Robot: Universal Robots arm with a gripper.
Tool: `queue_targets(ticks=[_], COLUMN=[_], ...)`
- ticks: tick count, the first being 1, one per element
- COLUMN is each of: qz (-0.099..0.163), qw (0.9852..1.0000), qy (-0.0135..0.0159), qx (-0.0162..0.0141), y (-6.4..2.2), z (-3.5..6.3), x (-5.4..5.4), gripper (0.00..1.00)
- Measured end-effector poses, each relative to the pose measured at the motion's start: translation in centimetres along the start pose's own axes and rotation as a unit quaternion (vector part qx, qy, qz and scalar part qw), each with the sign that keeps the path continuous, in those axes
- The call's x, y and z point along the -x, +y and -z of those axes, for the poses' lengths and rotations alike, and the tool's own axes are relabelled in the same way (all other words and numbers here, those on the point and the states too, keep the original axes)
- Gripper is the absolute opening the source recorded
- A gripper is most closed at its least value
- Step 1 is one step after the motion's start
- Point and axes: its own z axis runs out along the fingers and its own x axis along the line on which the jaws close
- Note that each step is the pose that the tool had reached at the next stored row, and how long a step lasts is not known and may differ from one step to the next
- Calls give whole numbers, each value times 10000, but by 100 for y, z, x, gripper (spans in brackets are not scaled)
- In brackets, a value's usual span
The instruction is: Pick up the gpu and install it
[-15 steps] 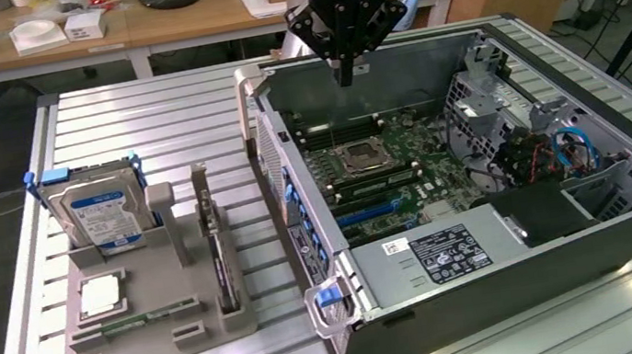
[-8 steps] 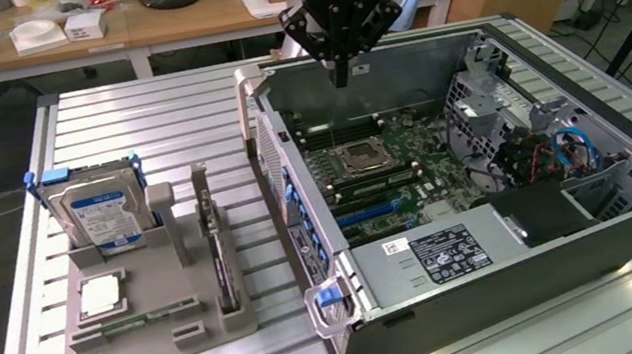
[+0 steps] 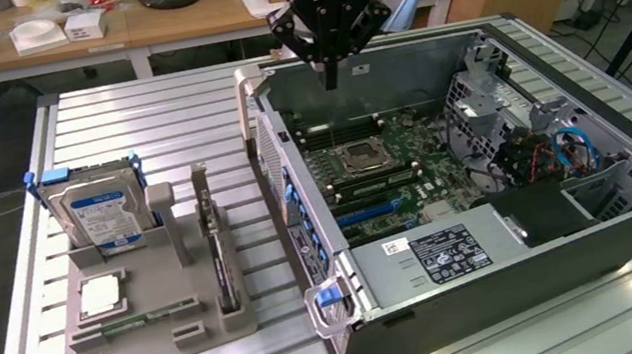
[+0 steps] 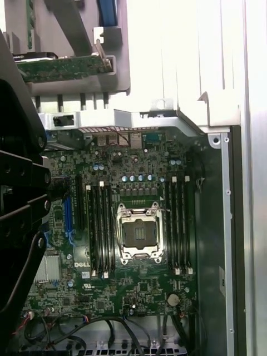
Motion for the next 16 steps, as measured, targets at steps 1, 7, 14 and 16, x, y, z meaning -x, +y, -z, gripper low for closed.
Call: queue_targets(ticks=[1,7,14,16], qz=[0,0,0,0], qw=[10000,10000,10000,10000], qy=[0,0,0,-1], qx=[0,0,0,0], y=[-2,-10,-21,-21], z=[1,4,8,8], x=[-25,-128,-276,-288], gripper=[11,11,11,11])
